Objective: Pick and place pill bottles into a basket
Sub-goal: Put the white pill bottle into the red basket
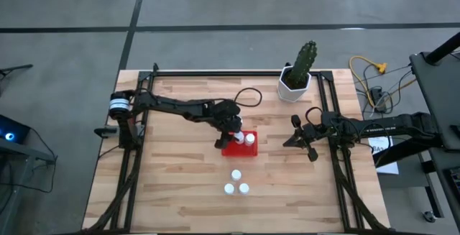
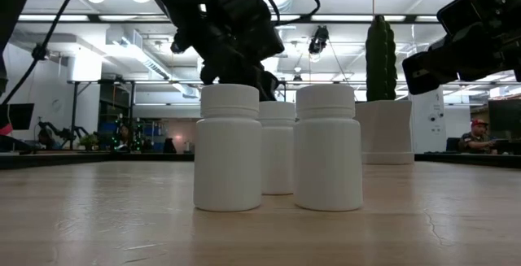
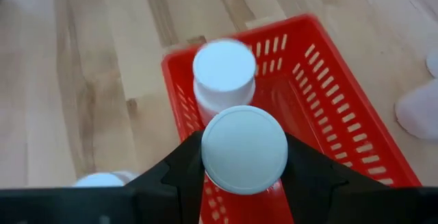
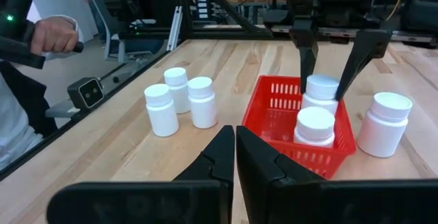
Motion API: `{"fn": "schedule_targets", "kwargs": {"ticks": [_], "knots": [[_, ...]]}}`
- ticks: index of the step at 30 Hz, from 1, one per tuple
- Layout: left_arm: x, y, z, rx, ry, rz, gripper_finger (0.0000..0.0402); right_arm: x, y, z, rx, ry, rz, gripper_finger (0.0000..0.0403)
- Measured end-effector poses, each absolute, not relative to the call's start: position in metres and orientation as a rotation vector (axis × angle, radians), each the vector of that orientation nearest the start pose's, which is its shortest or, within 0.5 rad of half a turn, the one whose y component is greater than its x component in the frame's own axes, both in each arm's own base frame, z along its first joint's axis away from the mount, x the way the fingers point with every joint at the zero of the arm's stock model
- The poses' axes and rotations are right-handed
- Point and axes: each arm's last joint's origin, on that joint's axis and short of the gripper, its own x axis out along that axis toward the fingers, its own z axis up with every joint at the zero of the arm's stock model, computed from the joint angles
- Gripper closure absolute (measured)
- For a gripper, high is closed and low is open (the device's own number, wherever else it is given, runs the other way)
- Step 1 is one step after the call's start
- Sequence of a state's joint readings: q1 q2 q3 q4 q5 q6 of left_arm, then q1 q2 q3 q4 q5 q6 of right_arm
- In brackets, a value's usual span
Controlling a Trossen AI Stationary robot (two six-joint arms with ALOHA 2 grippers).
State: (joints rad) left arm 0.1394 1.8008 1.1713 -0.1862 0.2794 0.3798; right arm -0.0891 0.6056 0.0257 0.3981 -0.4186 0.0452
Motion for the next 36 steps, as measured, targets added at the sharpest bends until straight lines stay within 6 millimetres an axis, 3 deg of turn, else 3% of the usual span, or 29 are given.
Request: {"fn": "schedule_targets", "kwargs": {"ticks": [13, 15, 23, 30, 36], "knots": [[0.382, 0.045, 0.181, 0.179, 0.778, -0.285, 0.0261, 0.134, 0.000, 0.152, 0.093, 0.192, 0.325, 0.0394], [0.382, 0.045, 0.180, 0.177, 0.781, -0.286, 0.0246, 0.134, 0.000, 0.152, 0.093, 0.193, 0.325, 0.0394], [0.385, 0.045, 0.185, 0.179, 0.765, -0.282, 0.0165, 0.134, 0.000, 0.151, 0.095, 0.199, 0.324, 0.0394], [0.385, 0.045, 0.189, 0.179, 0.758, -0.280, 0.0159, 0.134, 0.000, 0.151, 0.095, 0.200, 0.324, 0.0394], [0.378, 0.045, 0.209, 0.198, 0.726, -0.260, 0.0158, 0.134, 0.000, 0.151, 0.097, 0.199, 0.325, 0.0394]]}}
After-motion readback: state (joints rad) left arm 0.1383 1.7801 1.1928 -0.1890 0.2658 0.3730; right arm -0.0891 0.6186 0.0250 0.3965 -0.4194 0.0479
